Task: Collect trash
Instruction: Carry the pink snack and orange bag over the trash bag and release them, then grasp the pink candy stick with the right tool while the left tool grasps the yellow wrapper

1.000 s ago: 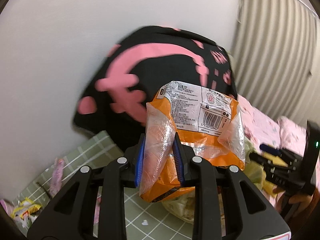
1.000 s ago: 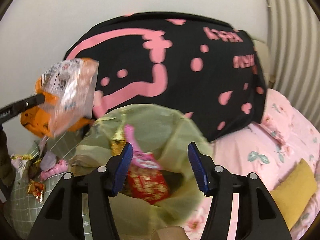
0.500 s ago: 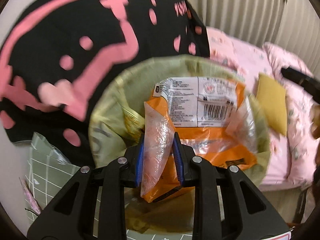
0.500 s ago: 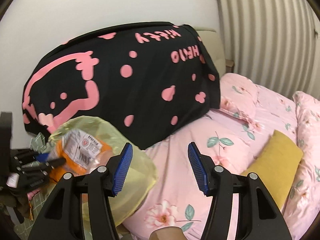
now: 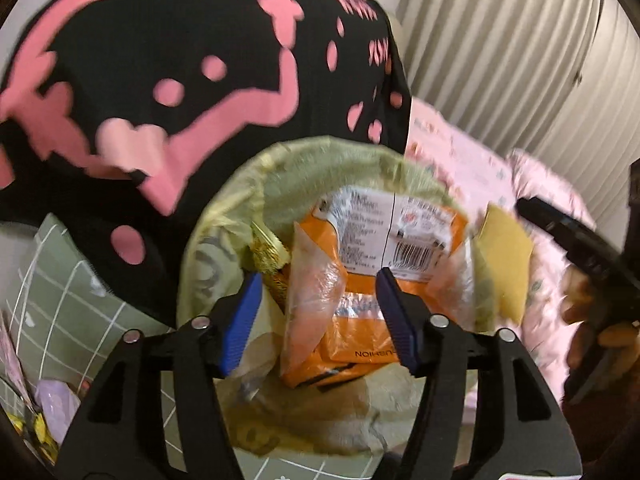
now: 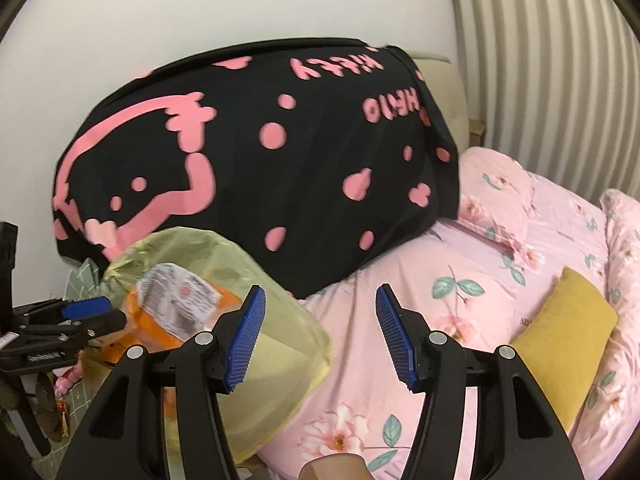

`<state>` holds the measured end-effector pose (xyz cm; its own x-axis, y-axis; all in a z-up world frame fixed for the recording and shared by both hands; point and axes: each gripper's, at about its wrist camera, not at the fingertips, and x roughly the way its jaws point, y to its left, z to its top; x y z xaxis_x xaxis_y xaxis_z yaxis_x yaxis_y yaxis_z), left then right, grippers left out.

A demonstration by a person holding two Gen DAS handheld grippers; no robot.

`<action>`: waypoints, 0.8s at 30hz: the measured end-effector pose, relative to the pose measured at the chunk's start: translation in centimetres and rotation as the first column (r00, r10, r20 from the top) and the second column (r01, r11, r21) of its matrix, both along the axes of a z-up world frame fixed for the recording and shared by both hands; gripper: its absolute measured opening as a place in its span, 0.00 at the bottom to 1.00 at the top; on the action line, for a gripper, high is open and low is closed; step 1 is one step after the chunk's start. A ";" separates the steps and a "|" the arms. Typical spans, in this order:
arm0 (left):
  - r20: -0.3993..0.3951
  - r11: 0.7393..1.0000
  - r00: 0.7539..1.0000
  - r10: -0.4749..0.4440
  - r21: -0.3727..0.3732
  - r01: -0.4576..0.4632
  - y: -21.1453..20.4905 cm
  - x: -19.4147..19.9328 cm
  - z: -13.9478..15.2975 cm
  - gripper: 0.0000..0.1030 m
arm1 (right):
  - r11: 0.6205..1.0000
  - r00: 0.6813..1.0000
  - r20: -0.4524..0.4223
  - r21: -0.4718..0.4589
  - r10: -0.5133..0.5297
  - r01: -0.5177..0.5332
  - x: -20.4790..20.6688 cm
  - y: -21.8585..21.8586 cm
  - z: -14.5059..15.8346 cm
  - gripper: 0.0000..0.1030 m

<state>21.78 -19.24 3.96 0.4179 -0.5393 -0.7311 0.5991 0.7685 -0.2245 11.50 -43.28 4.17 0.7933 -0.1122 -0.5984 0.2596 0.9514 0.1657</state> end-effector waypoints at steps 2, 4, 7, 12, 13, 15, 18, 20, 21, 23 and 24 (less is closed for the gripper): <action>0.031 0.998 0.999 0.036 -0.048 -0.034 1.8 -0.5 0.9 0.57 | 1.000 0.999 0.017 -0.008 0.028 -0.028 0.4 1.1 0.6 0.53; 0.072 0.994 0.994 0.086 -0.080 -0.080 3.6 -1.0 1.7 0.57 | 0.998 0.998 0.033 -0.013 0.057 -0.057 0.6 2.4 1.2 0.53; 0.118 0.982 0.978 0.170 -0.108 -0.158 6.7 -1.9 2.1 0.57 | 0.994 0.992 0.057 -0.024 0.110 -0.109 1.3 4.8 1.9 0.53; 0.144 0.942 0.933 0.329 -0.121 -0.314 12.9 -3.0 1.3 0.57 | 0.979 0.977 0.063 -0.024 0.203 -0.202 2.5 9.0 2.1 0.53; 0.147 0.928 0.918 0.369 -0.121 -0.354 14.8 -3.4 1.0 0.57 | 0.973 0.971 0.070 -0.023 0.230 -0.228 2.7 10.1 2.1 0.53; 0.154 0.909 0.897 0.414 -0.115 -0.400 17.2 -3.8 0.7 0.57 | 0.963 0.960 0.068 -0.016 0.271 -0.271 3.1 11.9 2.1 0.53; 0.174 0.869 0.851 0.495 -0.104 -0.484 21.9 -5.2 0.4 0.57 | 0.942 0.941 0.043 -0.030 0.334 -0.333 3.7 15.1 1.8 0.53; 0.175 0.830 0.811 0.558 -0.110 -0.547 25.1 -6.0 0.1 0.57 | 0.921 0.921 0.029 -0.046 0.388 -0.387 3.9 17.6 1.6 0.53; 0.165 0.806 0.789 0.592 -0.119 -0.580 26.9 -6.5 -0.1 0.57 | 0.910 0.911 0.025 -0.050 0.413 -0.411 3.9 18.7 1.4 0.53; 0.149 0.773 0.758 0.635 -0.124 -0.623 29.7 -7.3 -0.4 0.57 | 0.884 0.884 0.024 -0.036 0.466 -0.465 4.1 20.9 1.1 0.53; 0.139 0.750 0.737 0.661 -0.126 -0.649 31.4 -7.8 -0.6 0.57 | 0.869 0.869 0.021 -0.021 0.494 -0.494 4.3 22.1 0.8 0.53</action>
